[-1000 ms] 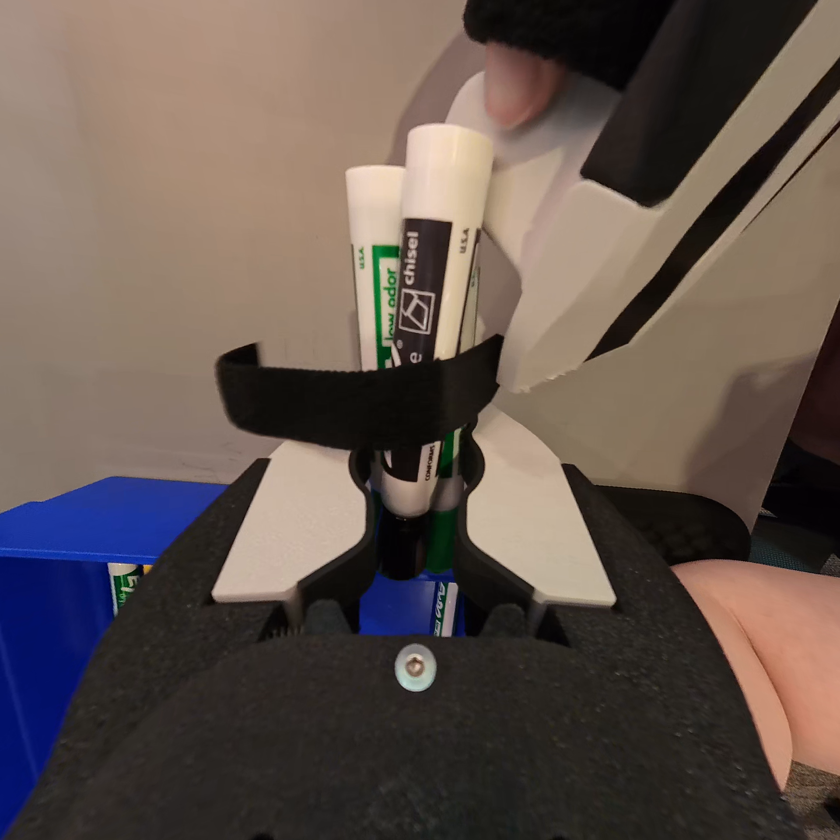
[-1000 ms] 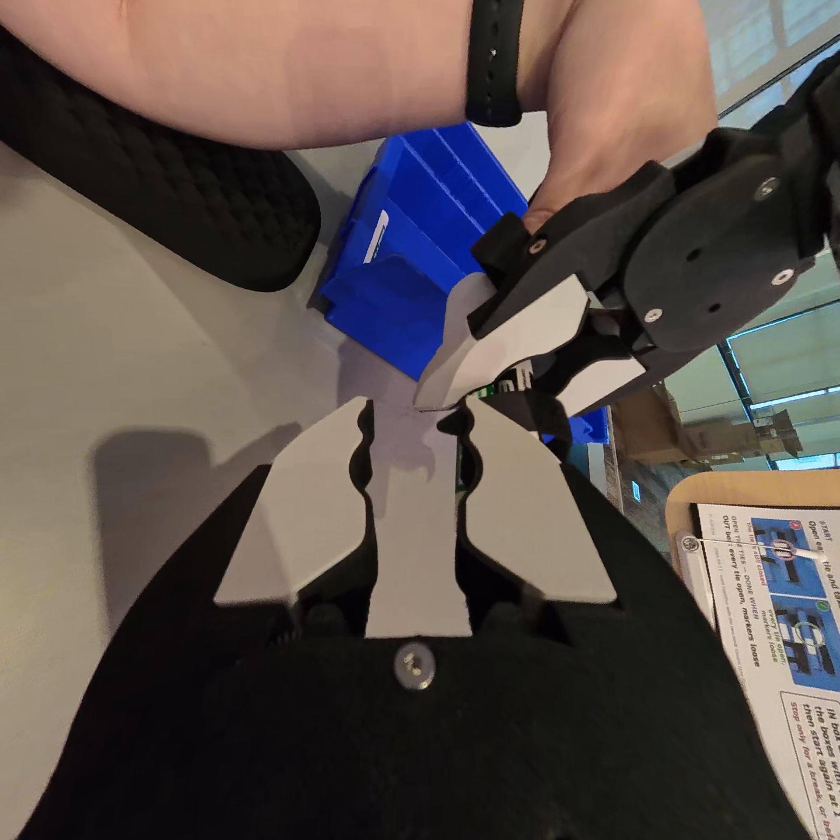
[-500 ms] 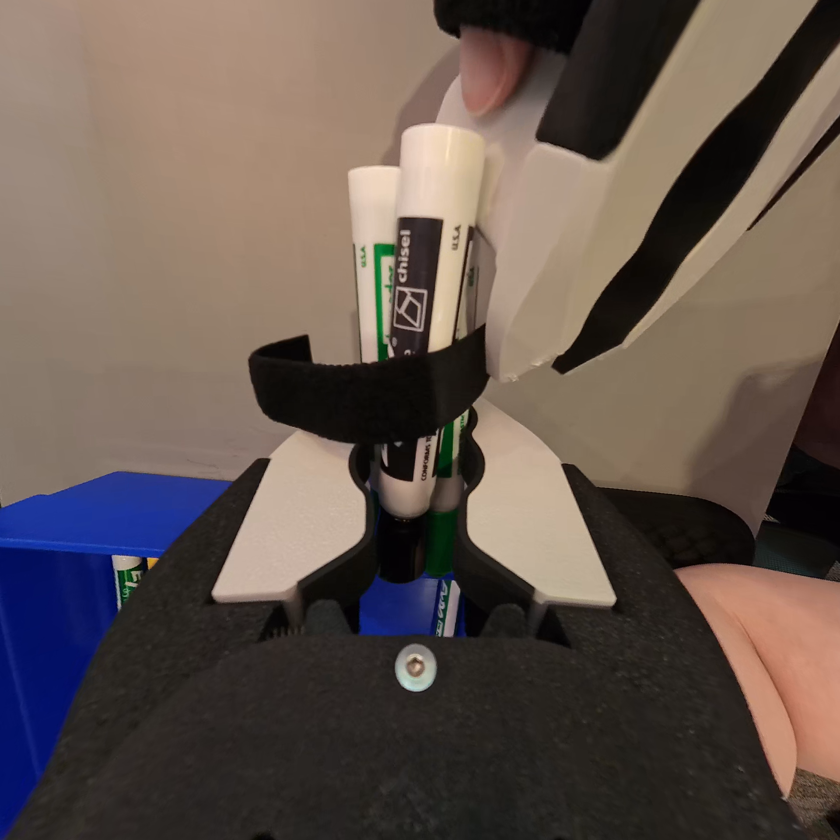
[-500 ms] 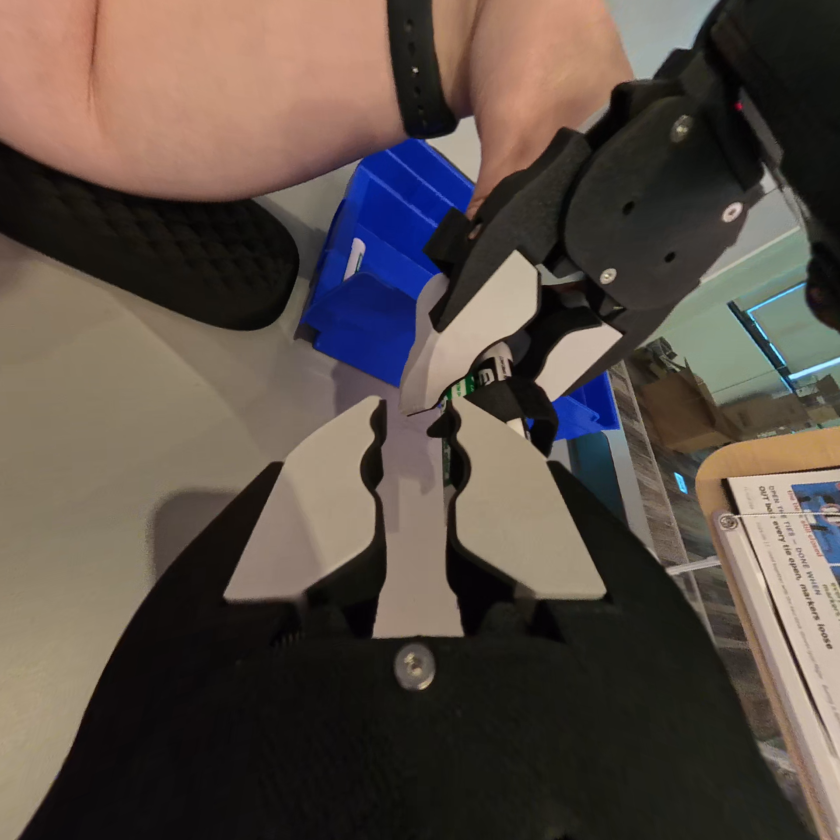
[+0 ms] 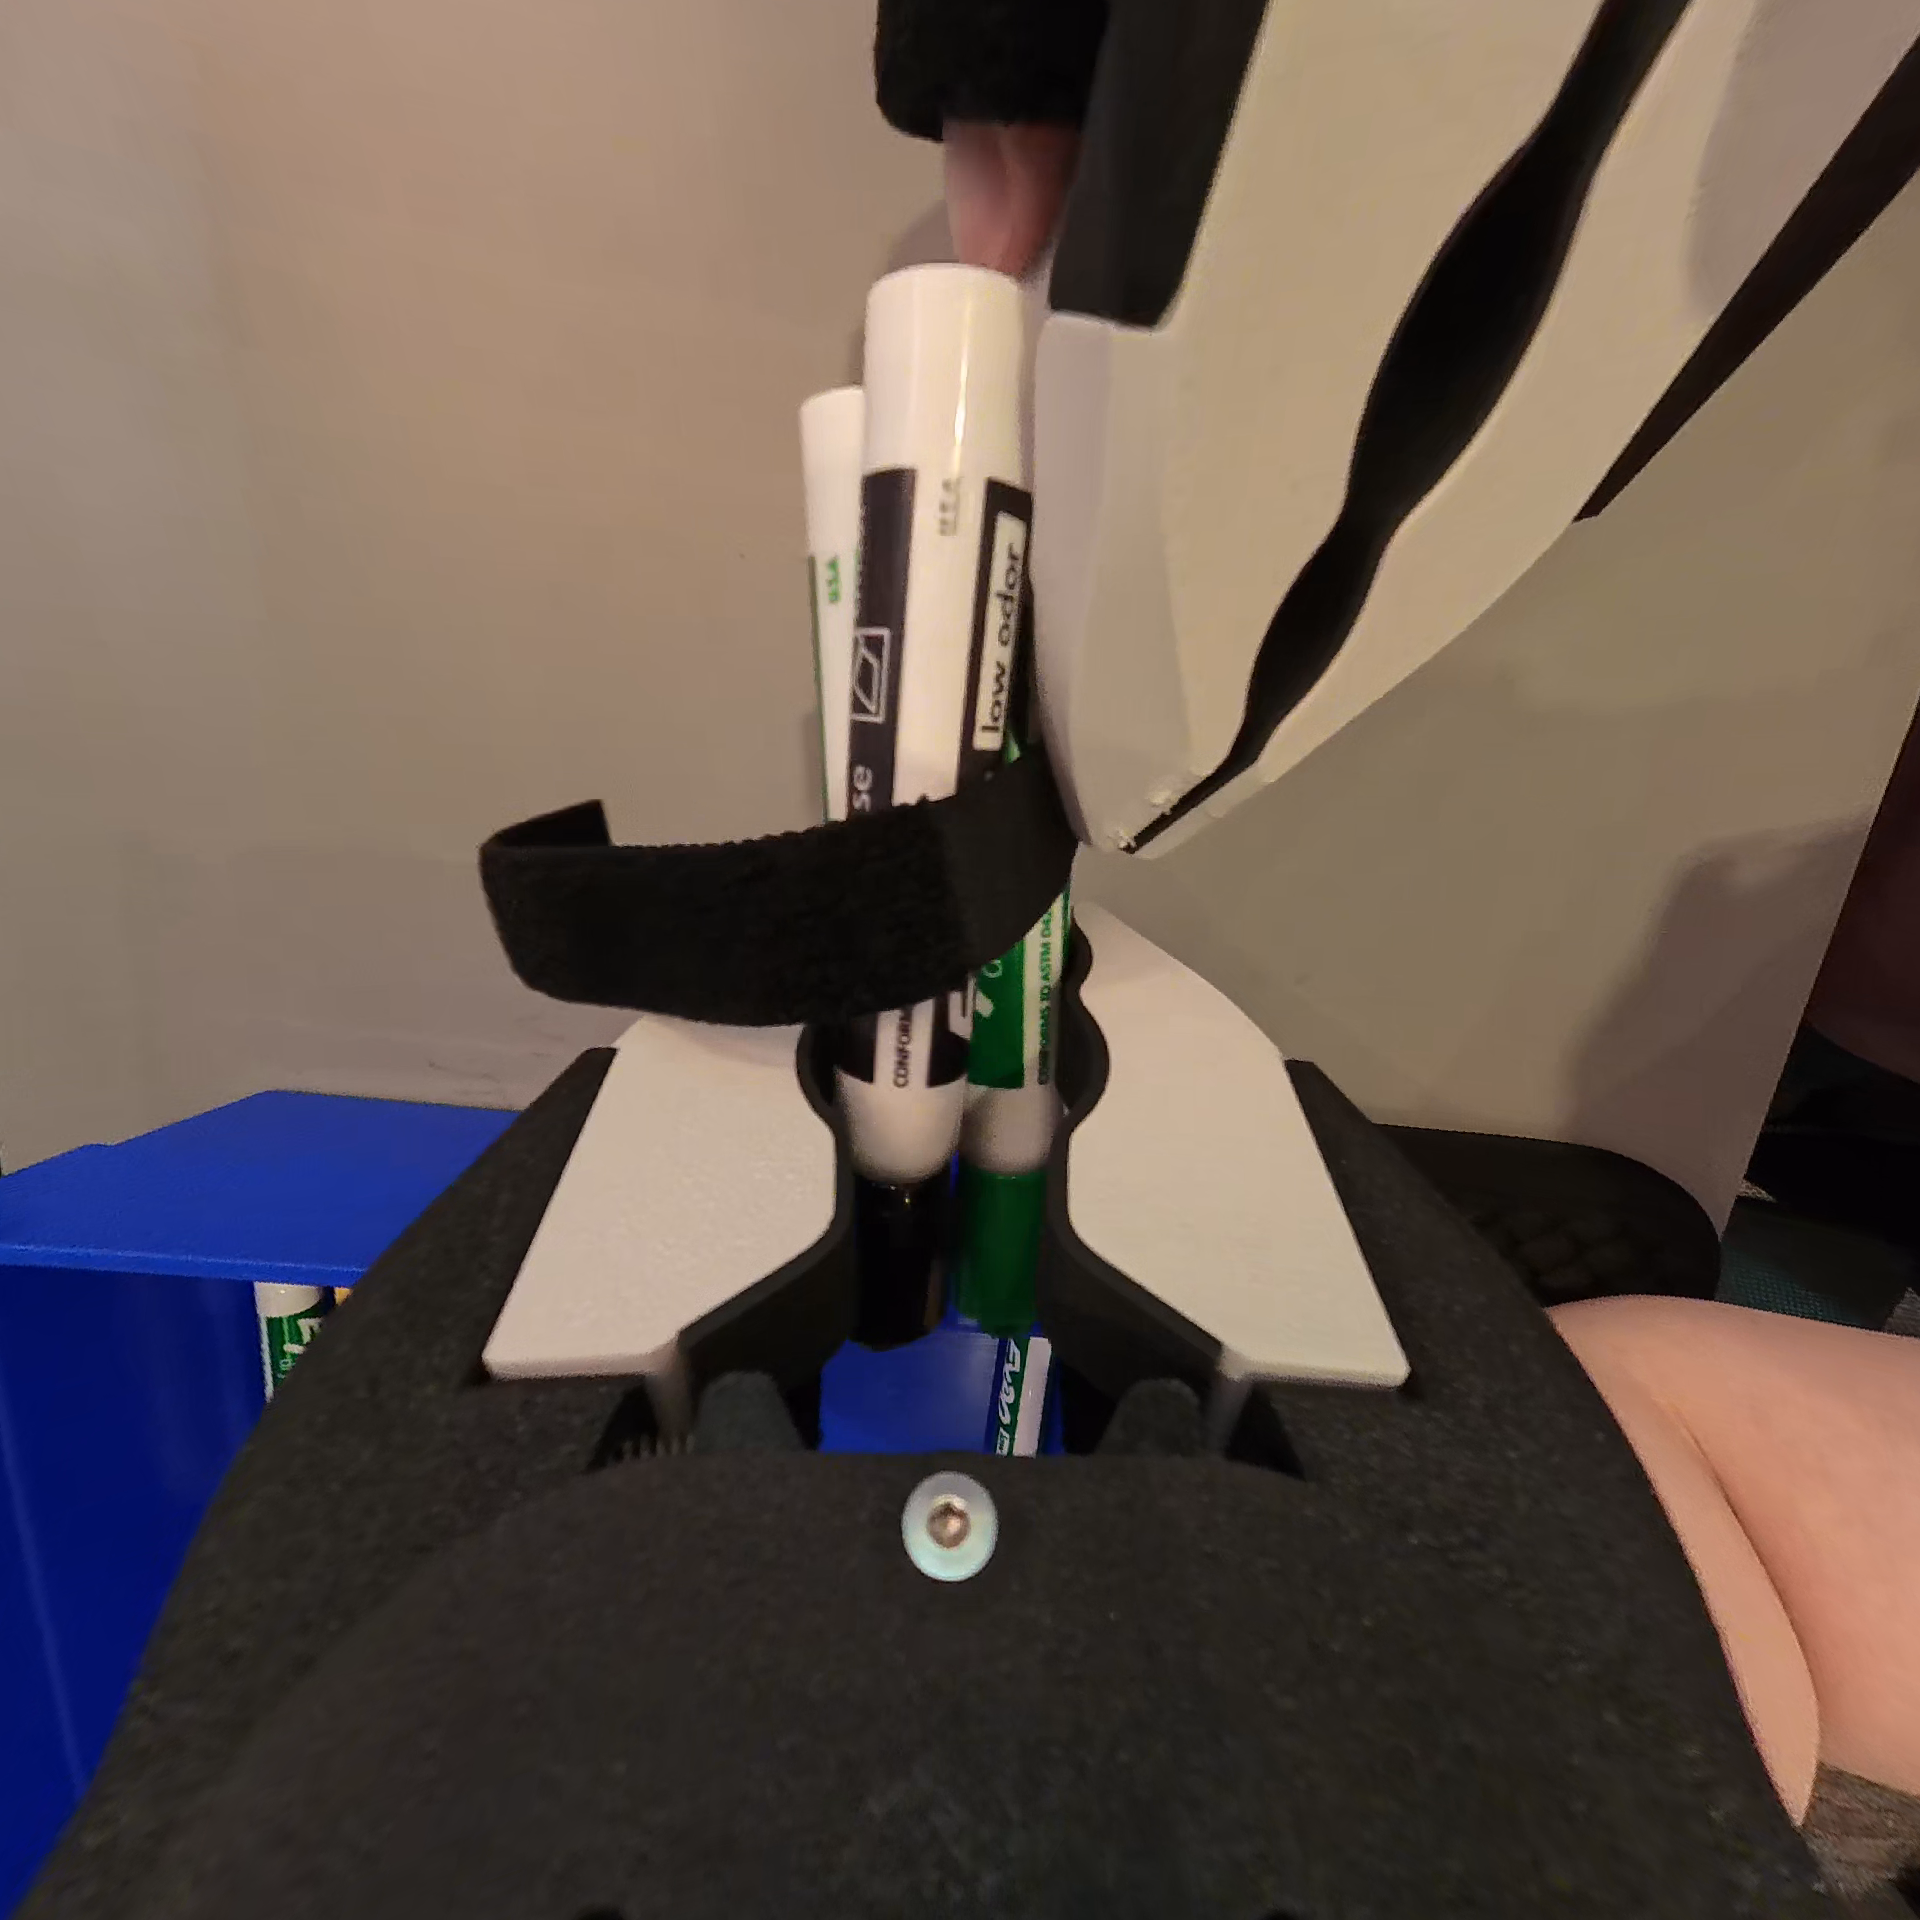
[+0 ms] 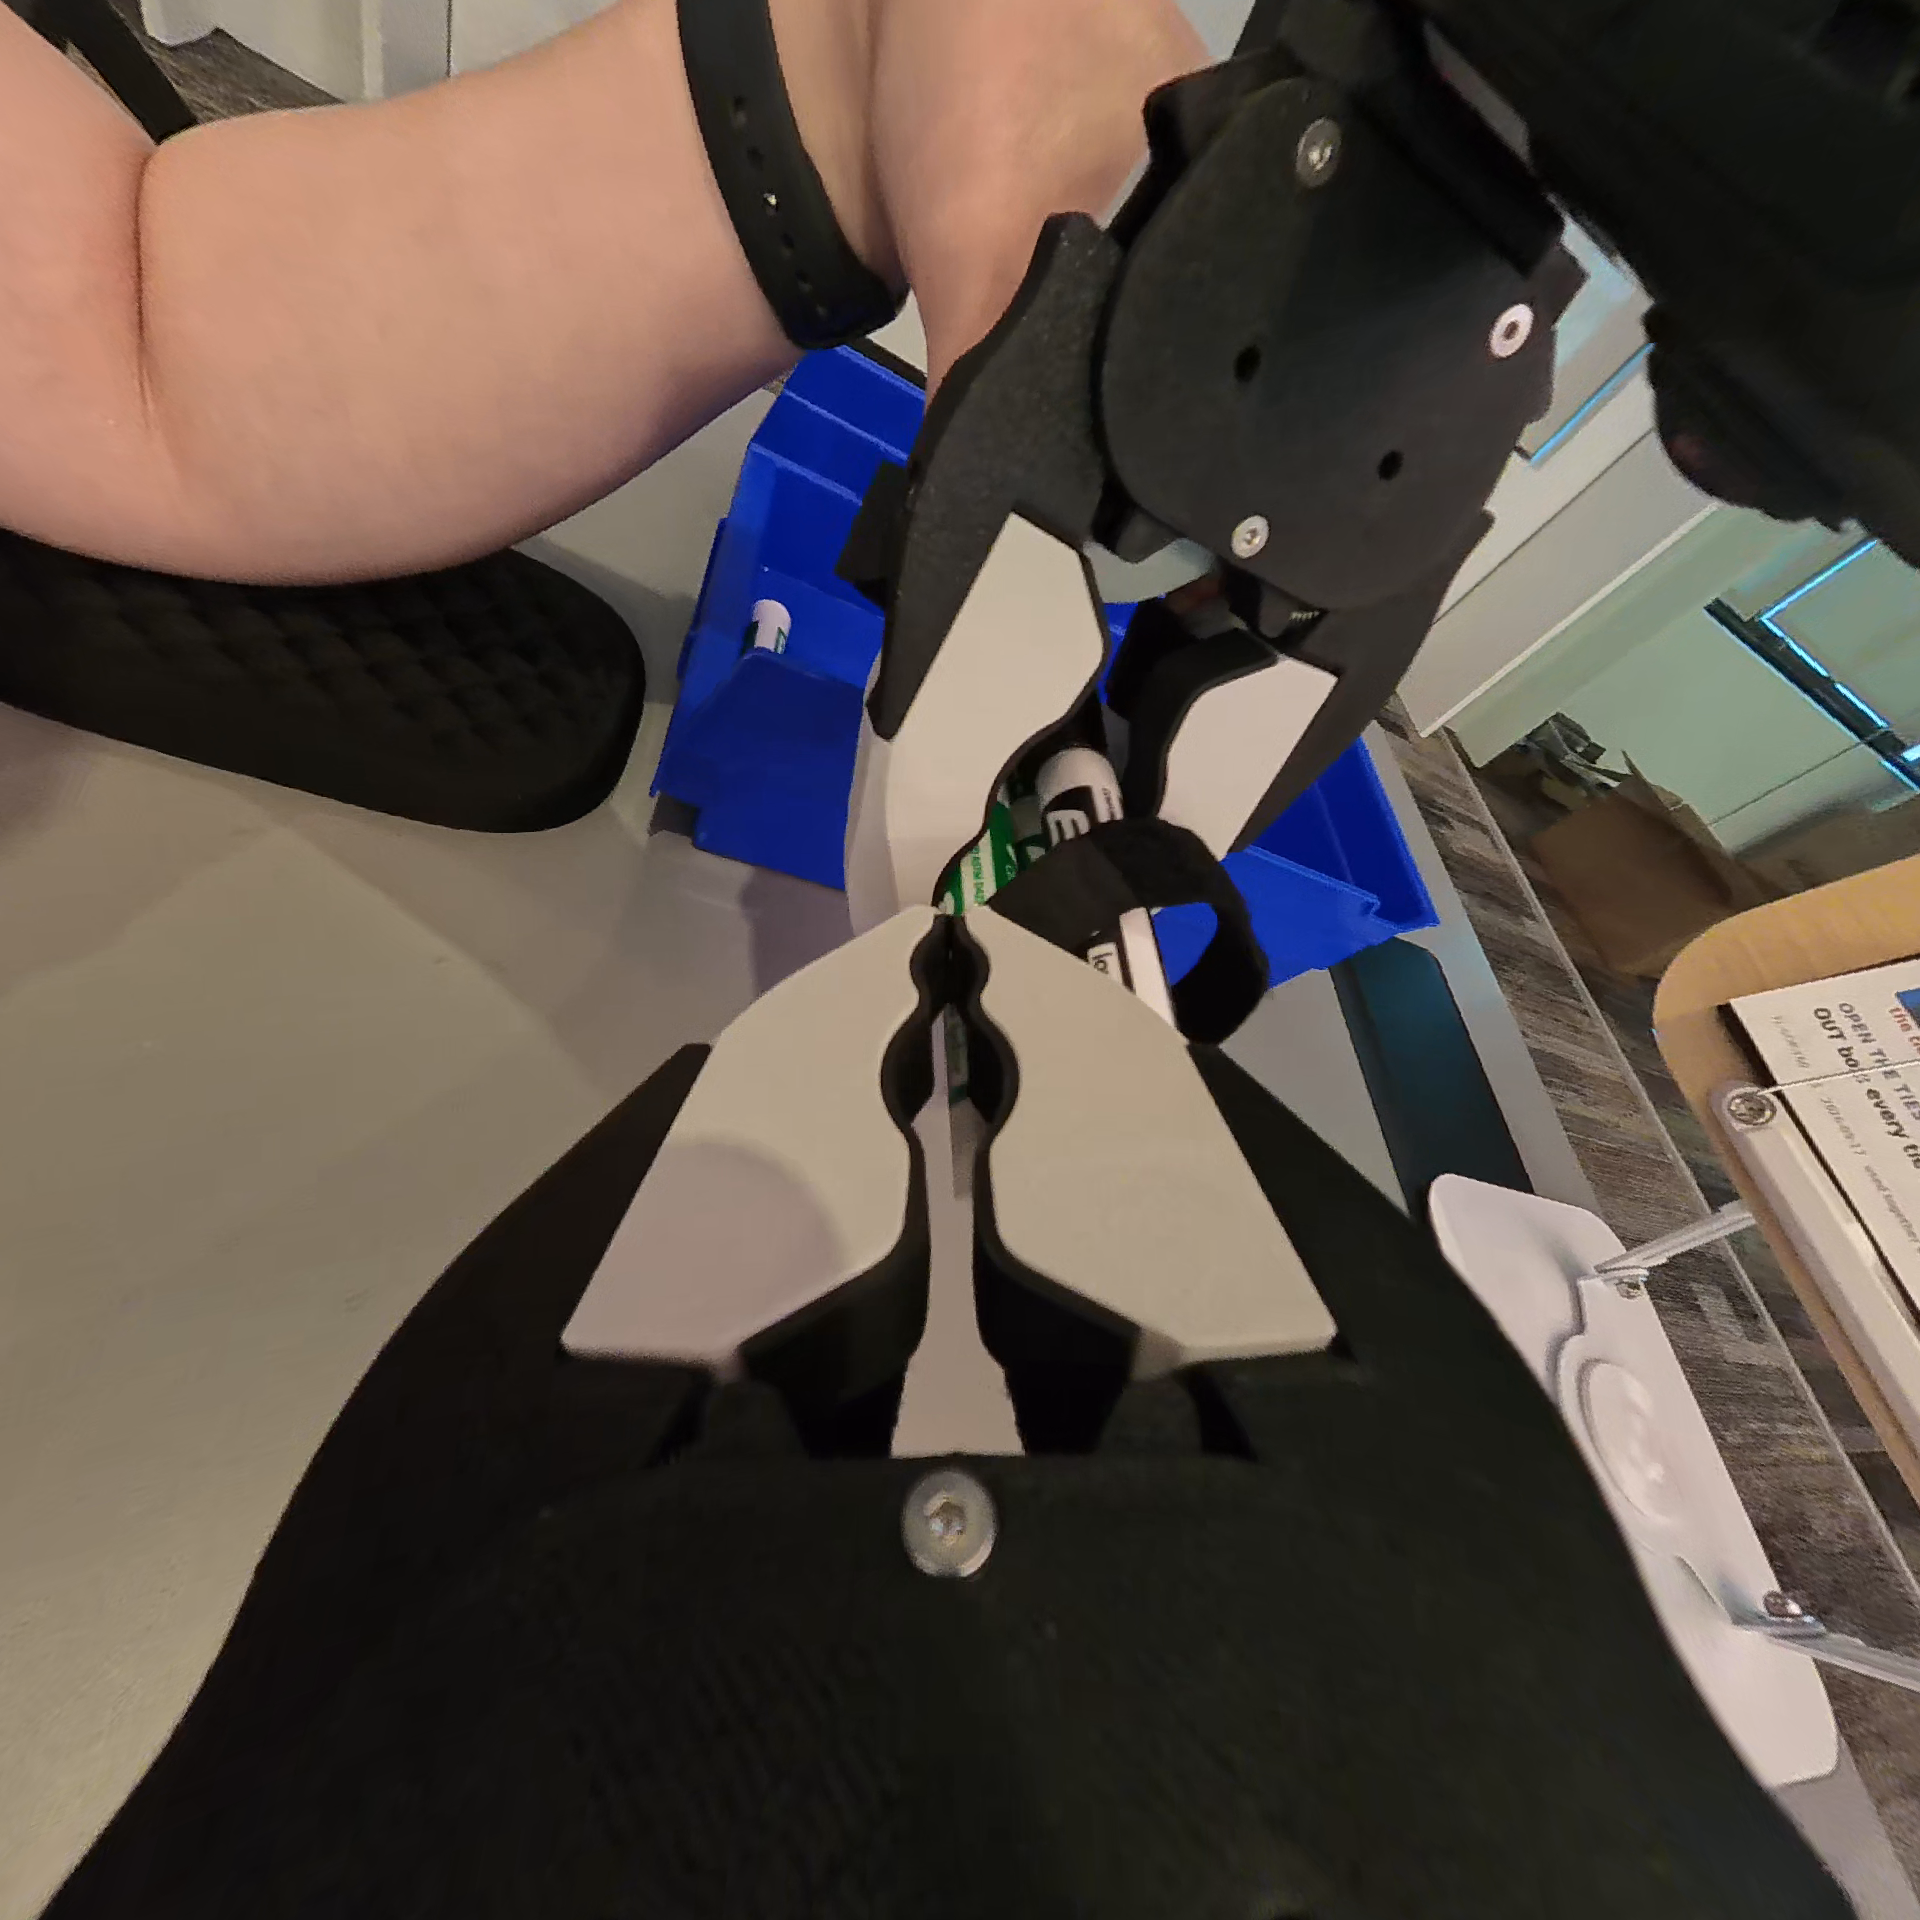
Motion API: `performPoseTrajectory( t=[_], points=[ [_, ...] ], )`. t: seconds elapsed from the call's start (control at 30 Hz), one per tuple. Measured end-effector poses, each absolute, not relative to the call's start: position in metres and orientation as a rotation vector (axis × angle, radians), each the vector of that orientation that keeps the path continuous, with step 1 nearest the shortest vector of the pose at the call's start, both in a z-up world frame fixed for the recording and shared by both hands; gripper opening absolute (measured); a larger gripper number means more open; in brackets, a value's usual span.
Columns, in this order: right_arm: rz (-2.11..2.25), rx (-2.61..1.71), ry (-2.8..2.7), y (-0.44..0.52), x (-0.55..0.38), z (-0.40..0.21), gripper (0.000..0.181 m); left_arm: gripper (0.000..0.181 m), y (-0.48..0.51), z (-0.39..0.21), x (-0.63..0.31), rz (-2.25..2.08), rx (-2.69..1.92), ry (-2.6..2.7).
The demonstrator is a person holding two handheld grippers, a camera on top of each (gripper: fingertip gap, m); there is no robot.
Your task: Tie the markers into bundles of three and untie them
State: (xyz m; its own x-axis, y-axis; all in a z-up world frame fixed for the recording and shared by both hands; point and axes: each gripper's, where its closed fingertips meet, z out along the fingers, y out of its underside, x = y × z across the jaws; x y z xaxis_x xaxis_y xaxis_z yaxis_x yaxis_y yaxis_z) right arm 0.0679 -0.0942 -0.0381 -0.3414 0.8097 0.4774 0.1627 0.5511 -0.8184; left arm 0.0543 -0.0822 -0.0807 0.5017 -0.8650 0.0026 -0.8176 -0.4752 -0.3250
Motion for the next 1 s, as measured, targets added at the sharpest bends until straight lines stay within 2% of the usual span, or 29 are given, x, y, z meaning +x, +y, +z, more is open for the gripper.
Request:
performPoseTrajectory(
  t=[0.33,1.0],
  points=[
    [1.020,-0.903,-1.794,-0.092,0.069,-0.034,0.001,0.037,-0.079,-0.077,0.054,-0.233,-2.453,1.399],
    [0.860,-0.810,-1.908,-0.105,0.066,-0.055,0.001,0.037,-0.078,-0.072,0.051,-0.237,-2.440,1.367]
  ],
)
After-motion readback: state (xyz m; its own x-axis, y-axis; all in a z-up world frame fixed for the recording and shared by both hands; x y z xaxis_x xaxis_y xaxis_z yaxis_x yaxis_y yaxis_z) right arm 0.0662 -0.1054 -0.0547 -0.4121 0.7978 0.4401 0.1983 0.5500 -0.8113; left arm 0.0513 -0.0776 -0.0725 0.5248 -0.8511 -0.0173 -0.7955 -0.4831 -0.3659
